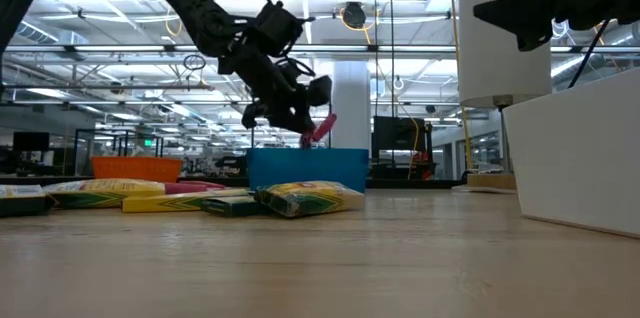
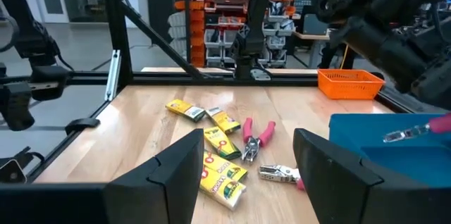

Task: Pick & Place School Supplies
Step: Put the left pink hole puncher into the blue bin

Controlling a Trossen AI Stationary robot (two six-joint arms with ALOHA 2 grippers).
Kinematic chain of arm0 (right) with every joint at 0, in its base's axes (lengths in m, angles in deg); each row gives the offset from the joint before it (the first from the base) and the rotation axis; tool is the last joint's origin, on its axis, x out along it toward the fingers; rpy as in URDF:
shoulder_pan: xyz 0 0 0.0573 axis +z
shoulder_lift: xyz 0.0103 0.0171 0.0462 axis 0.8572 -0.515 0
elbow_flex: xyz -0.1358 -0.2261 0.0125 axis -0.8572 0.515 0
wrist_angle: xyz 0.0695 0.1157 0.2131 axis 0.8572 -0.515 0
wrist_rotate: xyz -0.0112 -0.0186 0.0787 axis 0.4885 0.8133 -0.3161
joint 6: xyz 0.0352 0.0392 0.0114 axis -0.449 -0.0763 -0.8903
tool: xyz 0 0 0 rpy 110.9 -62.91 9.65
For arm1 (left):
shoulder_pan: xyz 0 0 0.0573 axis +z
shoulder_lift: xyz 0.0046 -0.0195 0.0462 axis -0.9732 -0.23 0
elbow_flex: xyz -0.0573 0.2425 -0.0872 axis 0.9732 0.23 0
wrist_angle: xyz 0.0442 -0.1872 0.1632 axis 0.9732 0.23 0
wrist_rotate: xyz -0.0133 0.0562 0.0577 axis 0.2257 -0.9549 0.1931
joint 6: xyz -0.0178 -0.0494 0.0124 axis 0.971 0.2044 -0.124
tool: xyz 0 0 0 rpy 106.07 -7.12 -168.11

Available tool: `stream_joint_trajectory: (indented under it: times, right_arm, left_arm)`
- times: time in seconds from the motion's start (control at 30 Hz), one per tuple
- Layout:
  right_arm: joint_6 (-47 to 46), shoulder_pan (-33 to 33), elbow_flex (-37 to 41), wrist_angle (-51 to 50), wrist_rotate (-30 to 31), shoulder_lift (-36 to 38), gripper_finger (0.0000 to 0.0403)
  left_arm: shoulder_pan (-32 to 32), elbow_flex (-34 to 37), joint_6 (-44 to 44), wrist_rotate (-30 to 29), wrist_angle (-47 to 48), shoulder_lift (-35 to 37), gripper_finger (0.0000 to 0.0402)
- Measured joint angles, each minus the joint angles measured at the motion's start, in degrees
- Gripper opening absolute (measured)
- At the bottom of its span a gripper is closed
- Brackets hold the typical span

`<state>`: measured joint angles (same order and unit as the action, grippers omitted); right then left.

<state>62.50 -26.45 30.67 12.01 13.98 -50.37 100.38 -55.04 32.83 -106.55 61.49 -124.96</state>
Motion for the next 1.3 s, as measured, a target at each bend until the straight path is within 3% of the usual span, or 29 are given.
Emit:
stream_joint_trajectory:
  times: [0.7, 1.2, 1.3]
  right_arm:
    - [-0.02, 0.00, 0.04, 0.09, 0.00, 0.00, 0.0210]
    - [-1.45, 0.00, 0.06, 0.04, 0.00, 0.00, 0.0210]
    - [-1.36, 0.00, 0.06, 0.04, -0.02, 0.00, 0.0210]
  left_arm:
    - [-0.35, 0.00, 0.25, 0.30, 0.84, -0.25, 0.0088]
    - [-0.39, 0.00, 0.88, 7.55, 0.94, -0.25, 0.0089]
    - [0.03, 0.00, 2.27, 9.23, 1.07, -0.22, 0.0112]
